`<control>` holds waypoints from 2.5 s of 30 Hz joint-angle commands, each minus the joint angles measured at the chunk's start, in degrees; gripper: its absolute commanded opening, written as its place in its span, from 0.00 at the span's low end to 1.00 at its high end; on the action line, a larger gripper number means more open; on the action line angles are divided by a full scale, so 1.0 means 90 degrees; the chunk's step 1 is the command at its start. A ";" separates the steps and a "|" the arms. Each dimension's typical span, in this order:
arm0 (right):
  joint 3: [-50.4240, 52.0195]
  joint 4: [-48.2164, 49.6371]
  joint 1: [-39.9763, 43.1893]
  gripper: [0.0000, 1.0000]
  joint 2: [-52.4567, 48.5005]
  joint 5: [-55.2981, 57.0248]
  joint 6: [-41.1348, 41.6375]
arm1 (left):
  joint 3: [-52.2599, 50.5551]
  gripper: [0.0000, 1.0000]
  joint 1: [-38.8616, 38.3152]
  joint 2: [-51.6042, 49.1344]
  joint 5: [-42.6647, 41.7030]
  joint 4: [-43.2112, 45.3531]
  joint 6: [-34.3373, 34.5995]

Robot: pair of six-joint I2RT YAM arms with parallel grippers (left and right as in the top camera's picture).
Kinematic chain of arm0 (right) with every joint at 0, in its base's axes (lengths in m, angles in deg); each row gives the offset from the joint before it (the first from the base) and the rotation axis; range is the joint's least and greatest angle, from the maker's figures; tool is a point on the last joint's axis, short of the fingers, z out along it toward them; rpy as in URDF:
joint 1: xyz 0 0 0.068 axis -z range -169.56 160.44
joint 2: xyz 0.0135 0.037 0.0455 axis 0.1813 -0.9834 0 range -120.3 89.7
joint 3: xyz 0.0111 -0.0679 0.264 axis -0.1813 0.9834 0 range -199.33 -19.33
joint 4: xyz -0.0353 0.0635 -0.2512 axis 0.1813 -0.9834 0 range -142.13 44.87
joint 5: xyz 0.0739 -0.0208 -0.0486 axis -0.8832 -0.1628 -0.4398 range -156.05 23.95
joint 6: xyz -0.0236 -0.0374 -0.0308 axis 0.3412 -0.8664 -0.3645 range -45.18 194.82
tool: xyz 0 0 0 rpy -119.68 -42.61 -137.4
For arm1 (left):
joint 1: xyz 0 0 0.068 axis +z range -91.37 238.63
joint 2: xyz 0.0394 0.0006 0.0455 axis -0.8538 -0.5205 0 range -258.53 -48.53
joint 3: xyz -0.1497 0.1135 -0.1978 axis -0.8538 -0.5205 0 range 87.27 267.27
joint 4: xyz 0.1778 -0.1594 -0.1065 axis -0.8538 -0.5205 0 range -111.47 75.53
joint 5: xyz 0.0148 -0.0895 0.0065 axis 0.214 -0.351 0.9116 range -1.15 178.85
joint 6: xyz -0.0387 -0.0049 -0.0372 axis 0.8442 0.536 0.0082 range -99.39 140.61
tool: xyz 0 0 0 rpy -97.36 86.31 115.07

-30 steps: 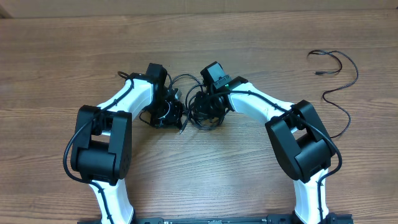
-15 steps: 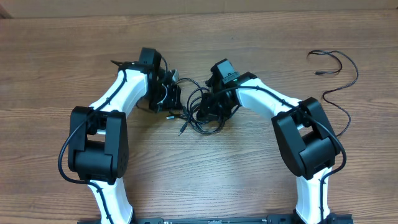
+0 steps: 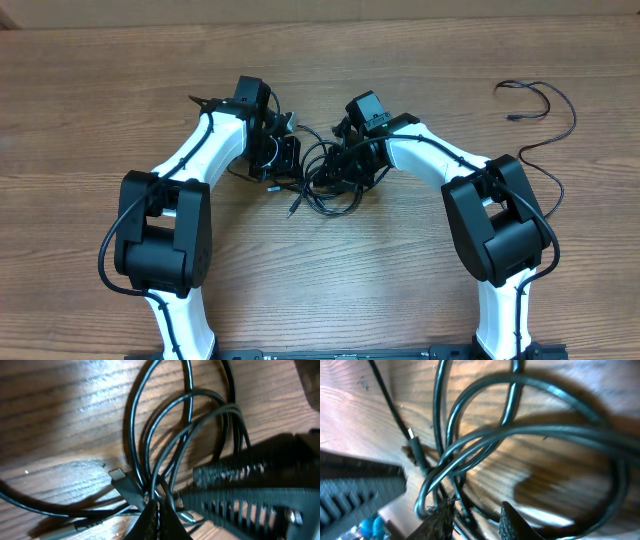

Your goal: Untangle cables

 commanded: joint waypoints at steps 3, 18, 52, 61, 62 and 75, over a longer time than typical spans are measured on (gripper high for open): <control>-0.0066 0.0039 -0.0032 0.22 -0.0073 0.0525 0.0002 | -0.0010 0.07 -0.0022 -0.0044 -0.0427 -0.0313 -0.0784; -0.0022 0.0090 -0.0151 0.22 -0.0121 0.0559 0.0000 | -0.0036 0.17 -0.0338 -0.0046 0.0527 -0.0459 -0.0658; -0.0022 0.0090 -0.0151 0.23 -0.0121 0.0430 -0.0036 | -0.0413 0.04 -0.0350 -0.0046 -0.0114 -0.0211 -0.1173; -0.0022 0.0240 0.0017 0.24 -0.0121 -0.1226 -0.0537 | -0.0413 0.04 -0.0328 -0.0046 -0.0770 -0.0284 -0.2079; -0.0022 0.0223 0.0080 0.24 -0.0121 -0.1389 -0.0469 | -0.0413 0.04 -0.0325 -0.0046 -0.0770 -0.0308 -0.2161; -0.0005 0.0155 0.0282 0.27 -0.0121 -0.1977 -0.0301 | -0.0413 0.04 -0.0328 -0.0046 -0.1217 -0.0340 -0.3079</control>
